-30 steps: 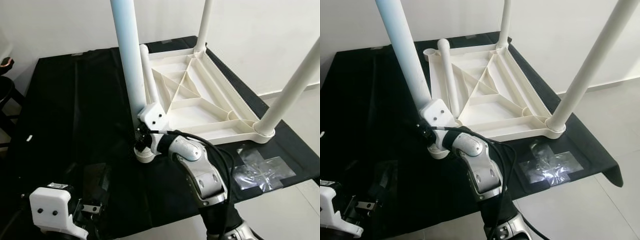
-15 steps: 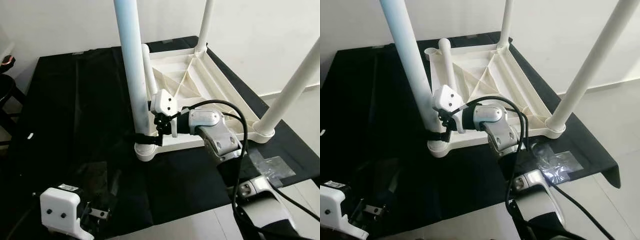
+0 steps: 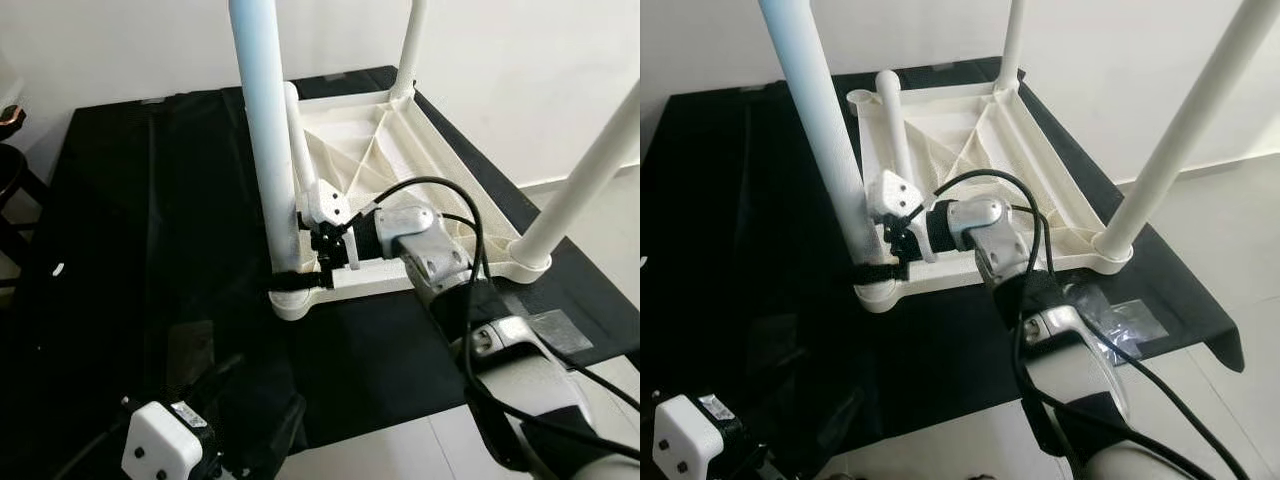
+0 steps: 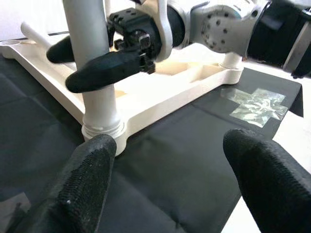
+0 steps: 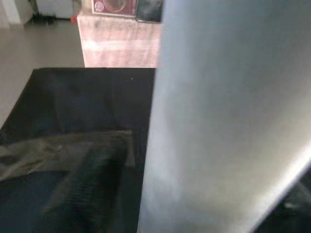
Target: Building children table
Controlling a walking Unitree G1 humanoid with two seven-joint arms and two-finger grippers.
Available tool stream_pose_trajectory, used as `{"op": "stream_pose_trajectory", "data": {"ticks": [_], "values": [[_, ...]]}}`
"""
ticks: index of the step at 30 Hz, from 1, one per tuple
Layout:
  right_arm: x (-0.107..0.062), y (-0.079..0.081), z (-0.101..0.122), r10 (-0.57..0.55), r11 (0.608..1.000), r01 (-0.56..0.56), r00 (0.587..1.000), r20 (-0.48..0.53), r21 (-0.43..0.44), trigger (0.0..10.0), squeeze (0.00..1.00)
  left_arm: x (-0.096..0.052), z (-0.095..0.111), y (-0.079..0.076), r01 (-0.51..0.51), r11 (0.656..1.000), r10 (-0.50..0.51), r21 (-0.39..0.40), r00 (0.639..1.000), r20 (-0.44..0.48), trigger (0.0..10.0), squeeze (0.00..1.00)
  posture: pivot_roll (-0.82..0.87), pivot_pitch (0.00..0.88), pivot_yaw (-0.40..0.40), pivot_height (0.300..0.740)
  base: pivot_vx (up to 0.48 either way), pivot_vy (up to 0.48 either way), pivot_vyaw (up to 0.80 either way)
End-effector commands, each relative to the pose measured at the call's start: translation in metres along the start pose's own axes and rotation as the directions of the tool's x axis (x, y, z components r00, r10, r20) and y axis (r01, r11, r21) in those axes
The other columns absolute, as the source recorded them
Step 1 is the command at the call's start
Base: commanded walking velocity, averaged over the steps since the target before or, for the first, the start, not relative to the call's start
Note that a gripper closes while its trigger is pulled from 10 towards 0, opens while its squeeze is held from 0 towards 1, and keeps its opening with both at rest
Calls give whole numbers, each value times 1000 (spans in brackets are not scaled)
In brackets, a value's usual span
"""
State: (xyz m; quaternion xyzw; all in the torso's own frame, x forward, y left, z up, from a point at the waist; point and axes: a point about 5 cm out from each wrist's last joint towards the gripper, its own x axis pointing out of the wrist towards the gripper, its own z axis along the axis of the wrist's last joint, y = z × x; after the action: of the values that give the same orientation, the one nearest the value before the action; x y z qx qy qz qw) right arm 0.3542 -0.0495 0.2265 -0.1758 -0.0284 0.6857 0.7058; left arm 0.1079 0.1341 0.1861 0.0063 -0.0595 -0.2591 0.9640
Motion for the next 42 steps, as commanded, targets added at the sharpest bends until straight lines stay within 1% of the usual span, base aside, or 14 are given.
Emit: {"op": "stream_pose_trajectory", "data": {"ticks": [1,11,17,18,19,20,24,31,32,33,34,35,36,42], "values": [[3,0,-3,-11,1000,11,999,33,21,0,0,-2,0,1,-4,1000,4,-6,1000,-1,10000,0,157,179,-34,740,0,0,0],[-3,19,-28,-26,992,14,996,91,122,0,0,0,-1,-2,12,1000,-12,-25,1000,13,10000,0,134,175,-34,740,0,0,0],[-8,26,-34,-147,983,139,987,58,121,0,0,-1,-2,-3,18,999,-18,-35,1000,10,10000,0,126,177,-33,740,0,0,0],[-2,45,-53,-540,814,558,830,-142,163,0,0,-1,-3,-1,22,999,-22,-40,1000,9,10000,0,116,174,-33,740,0,0,0],[-2,45,-53,-540,814,558,830,-142,163,0,0,-1,-3,-1,22,999,-22,-40,1000,9,10000,0,116,174,-33,740,0,0,0],[-1,60,-56,-599,761,626,779,-184,171,0,0,-1,-3,-1,23,999,-22,-41,1000,9,10000,0,116,174,-33,740,0,0,0],[7,77,-49,-636,736,657,754,-166,165,0,0,-1,-4,3,19,999,-19,-36,1000,10,10000,0,114,175,-22,740,0,0,0],[14,69,-42,-656,730,670,742,-137,135,0,0,3,-6,9,24,999,-23,-24,1000,16,10000,0,105,154,-9,740,0,0,0],[16,68,-41,-638,748,651,759,-126,134,4314,0,4,-5,9,25,999,-25,-21,1000,18,10000,0,105,154,-9,740,0,0,0],[16,68,-41,-638,748,651,759,-126,134,4314,0,4,-5,9,25,999,-25,-21,1000,18,10000,0,105,154,-9,740,0,0,0],[20,69,-34,-595,787,603,798,-101,131,10000,0,4,-5,10,22,1000,-22,-20,1000,20,10000,0,102,153,-9,740,0,0,0],[21,66,-25,-546,824,547,836,-52,149,10000,0,5,-6,10,19,1000,-19,-19,1000,21,10000,0,102,154,-10,740,0,0,0],[21,62,-14,-511,845,504,859,-6,178,10000,1000,5,-6,10,16,1000,-16,-20,1000,23,10000,0,103,154,-9,740,0,0,0],[16,50,1,-438,888,418,896,70,191,10000,1000,6,-5,11,13,1000,-13,-16,1000,24,10000,0,106,156,-7,740,0,0,0]]}}
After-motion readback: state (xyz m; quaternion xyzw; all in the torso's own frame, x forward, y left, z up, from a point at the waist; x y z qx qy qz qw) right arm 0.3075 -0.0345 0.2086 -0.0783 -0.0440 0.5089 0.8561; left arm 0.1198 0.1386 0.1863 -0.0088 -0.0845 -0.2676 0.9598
